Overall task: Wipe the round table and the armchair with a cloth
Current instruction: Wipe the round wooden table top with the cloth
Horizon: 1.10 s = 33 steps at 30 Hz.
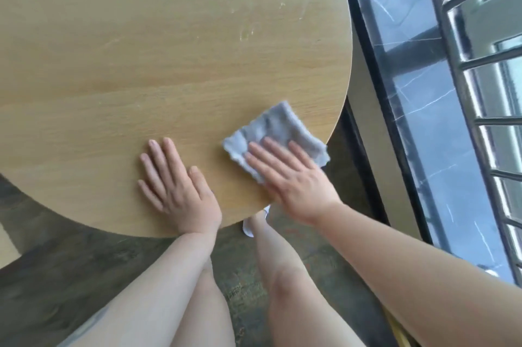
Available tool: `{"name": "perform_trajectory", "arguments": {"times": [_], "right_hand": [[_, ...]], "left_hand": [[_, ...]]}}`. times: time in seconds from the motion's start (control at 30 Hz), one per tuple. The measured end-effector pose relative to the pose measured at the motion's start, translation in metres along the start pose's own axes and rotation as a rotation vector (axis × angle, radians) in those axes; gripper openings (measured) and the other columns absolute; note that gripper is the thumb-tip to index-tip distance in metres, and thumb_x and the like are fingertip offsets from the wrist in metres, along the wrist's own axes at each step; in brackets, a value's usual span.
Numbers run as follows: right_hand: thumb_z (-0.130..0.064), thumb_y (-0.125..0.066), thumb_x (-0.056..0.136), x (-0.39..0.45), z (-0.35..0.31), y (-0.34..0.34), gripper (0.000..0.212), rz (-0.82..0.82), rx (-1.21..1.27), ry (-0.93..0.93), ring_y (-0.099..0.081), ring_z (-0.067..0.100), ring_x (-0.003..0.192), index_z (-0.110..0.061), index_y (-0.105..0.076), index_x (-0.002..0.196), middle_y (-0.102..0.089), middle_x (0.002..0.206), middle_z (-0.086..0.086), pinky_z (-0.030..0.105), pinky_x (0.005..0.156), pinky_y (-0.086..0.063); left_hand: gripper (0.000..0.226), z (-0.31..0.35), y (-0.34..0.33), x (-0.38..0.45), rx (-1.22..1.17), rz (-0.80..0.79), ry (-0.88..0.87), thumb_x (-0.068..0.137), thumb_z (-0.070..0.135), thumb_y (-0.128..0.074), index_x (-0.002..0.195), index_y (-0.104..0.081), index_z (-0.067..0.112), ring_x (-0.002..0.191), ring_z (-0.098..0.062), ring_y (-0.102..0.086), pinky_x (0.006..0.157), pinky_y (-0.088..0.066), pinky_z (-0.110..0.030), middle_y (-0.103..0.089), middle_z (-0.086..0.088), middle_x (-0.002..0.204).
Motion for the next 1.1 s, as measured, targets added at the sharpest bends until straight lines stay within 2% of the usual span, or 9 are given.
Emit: {"name": "perform_trajectory", "arguments": {"times": [0.13, 0.17, 0.3, 0.5, 0.67, 0.8, 0.87, 1.0, 1.1], "right_hand": [[-0.030, -0.029, 0.097, 0.027, 0.023, 0.016, 0.060, 0.173, 0.126, -0.767, 0.003, 0.014, 0.148, -0.024, -0.009, 0.154, -0.003, 0.160, -0.009, 0.040, 0.120, 0.006], [-0.029, -0.030, 0.096, 0.033, 0.003, 0.014, 0.062, 0.163, 0.132, -0.725, 0.003, 0.015, 0.148, -0.023, -0.008, 0.154, -0.001, 0.160, -0.009, 0.041, 0.120, 0.004], [-0.031, -0.038, 0.099, -0.004, -0.012, -0.003, 0.057, -0.078, -0.045, 0.249, -0.011, 0.016, 0.148, -0.023, -0.021, 0.153, -0.017, 0.159, -0.006, 0.041, 0.120, -0.013], [-0.030, -0.042, 0.090, 0.025, -0.011, 0.006, 0.068, 0.130, 0.072, -0.551, -0.007, 0.017, 0.148, -0.022, -0.017, 0.153, -0.011, 0.159, -0.007, 0.041, 0.119, 0.000], [-0.027, -0.037, 0.091, 0.019, -0.018, 0.002, 0.064, -0.105, -0.018, 0.320, -0.011, 0.014, 0.148, -0.025, -0.020, 0.153, -0.017, 0.159, -0.008, 0.038, 0.120, -0.006], [-0.031, -0.031, 0.097, 0.044, 0.027, 0.017, 0.058, 0.166, 0.084, -0.540, -0.007, 0.015, 0.148, -0.026, -0.019, 0.153, -0.015, 0.160, -0.008, 0.040, 0.120, -0.002], [-0.029, -0.029, 0.094, 0.056, -0.013, 0.010, 0.062, 0.204, 0.106, -0.685, -0.001, 0.015, 0.149, -0.024, -0.014, 0.154, -0.007, 0.161, -0.008, 0.038, 0.119, 0.007], [-0.034, -0.034, 0.102, 0.032, -0.024, -0.004, 0.054, -0.056, -0.109, 0.170, -0.012, 0.017, 0.148, -0.025, -0.020, 0.153, -0.017, 0.159, -0.006, 0.040, 0.121, -0.007], [-0.038, -0.022, 0.103, 0.022, 0.029, 0.009, 0.050, -0.037, -0.170, 0.093, -0.013, 0.019, 0.147, -0.026, -0.017, 0.152, -0.020, 0.158, -0.003, 0.039, 0.121, -0.002]], "left_hand": [[0.063, -0.002, -0.002, 0.000, 0.020, 0.001, -0.013, 0.095, 0.032, -0.028, 0.156, -0.018, 0.021, 0.150, -0.023, -0.010, 0.119, -0.005, -0.049, -0.013, 0.000, 0.163], [0.062, -0.001, -0.003, -0.001, 0.026, 0.016, -0.006, 0.095, 0.031, -0.028, 0.155, -0.019, 0.020, 0.150, -0.023, -0.011, 0.118, -0.006, -0.049, -0.014, 0.000, 0.163], [0.063, -0.002, -0.004, -0.001, 0.064, 0.028, -0.020, 0.095, 0.030, -0.031, 0.155, -0.020, 0.018, 0.149, -0.026, -0.014, 0.118, -0.010, -0.050, -0.016, -0.003, 0.163], [0.062, 0.001, -0.005, -0.002, 0.065, 0.038, -0.007, 0.095, 0.030, -0.028, 0.156, -0.019, 0.019, 0.150, -0.024, -0.012, 0.119, -0.008, -0.049, -0.015, -0.002, 0.163], [0.070, -0.005, 0.001, 0.001, 0.036, -0.011, -0.042, 0.086, 0.026, -0.028, 0.155, -0.021, 0.020, 0.149, -0.022, -0.013, 0.118, -0.009, -0.049, -0.016, 0.000, 0.163], [0.062, -0.010, 0.001, 0.003, 0.007, -0.035, -0.058, 0.094, 0.033, -0.029, 0.155, -0.021, 0.021, 0.149, -0.022, -0.012, 0.118, -0.008, -0.048, -0.016, 0.001, 0.163], [0.062, -0.009, 0.001, 0.001, -0.012, -0.028, -0.049, 0.094, 0.032, -0.030, 0.155, -0.022, 0.021, 0.149, -0.022, -0.013, 0.118, -0.007, -0.047, -0.017, 0.001, 0.163], [0.064, -0.012, 0.003, 0.005, -0.049, -0.051, -0.080, 0.092, 0.033, -0.033, 0.154, -0.027, 0.019, 0.148, -0.022, -0.016, 0.116, -0.008, -0.044, -0.020, -0.001, 0.162], [0.060, -0.018, 0.008, 0.005, -0.081, -0.083, -0.148, 0.096, 0.035, -0.030, 0.154, -0.027, 0.019, 0.148, -0.022, -0.015, 0.115, -0.007, -0.040, -0.019, 0.000, 0.162]]}}
Point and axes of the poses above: each hand's wrist, its own x-axis towards the middle knuckle, its own y-axis out of the back of the hand, z = x × y, the point moved 3 cm from there along x, towards the middle knuckle
